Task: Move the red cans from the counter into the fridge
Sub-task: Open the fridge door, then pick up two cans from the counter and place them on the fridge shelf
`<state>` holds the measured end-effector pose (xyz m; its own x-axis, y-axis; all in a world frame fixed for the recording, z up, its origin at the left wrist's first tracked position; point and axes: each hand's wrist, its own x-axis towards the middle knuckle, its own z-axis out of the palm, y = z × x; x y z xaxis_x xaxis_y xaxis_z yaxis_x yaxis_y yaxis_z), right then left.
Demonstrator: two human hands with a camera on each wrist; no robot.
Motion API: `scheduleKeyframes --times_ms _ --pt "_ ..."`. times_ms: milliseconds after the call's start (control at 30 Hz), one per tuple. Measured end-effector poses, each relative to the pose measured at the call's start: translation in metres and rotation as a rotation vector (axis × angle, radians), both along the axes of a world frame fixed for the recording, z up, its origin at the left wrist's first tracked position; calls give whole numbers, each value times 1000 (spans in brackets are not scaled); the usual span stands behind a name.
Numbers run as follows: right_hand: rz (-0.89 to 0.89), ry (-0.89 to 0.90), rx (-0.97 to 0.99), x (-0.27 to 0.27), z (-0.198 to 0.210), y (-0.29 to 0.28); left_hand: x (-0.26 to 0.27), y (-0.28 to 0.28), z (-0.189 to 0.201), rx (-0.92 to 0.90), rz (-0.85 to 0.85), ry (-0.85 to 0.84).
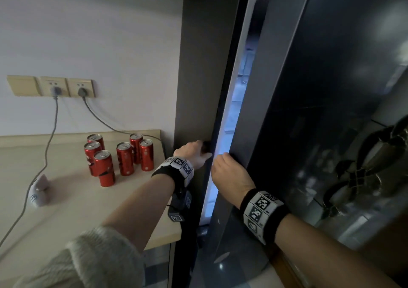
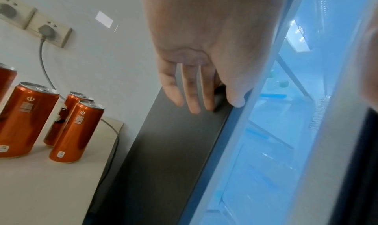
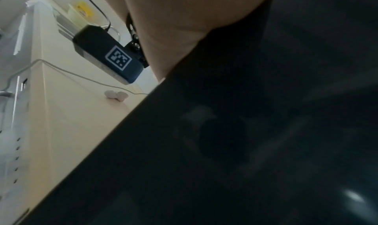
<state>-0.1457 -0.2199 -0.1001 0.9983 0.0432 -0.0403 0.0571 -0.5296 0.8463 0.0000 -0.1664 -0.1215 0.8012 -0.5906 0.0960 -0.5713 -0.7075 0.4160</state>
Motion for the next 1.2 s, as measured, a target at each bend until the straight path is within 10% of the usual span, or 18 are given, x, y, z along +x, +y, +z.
scheduleKeyframes --times_ms 633,1200 --pt "-902 -17 554 -73 -13 38 -55 37 -20 -103 -93 160" --pt "-343 -404 984 -30 -2 19 -47 46 -9 -303 -1 45"
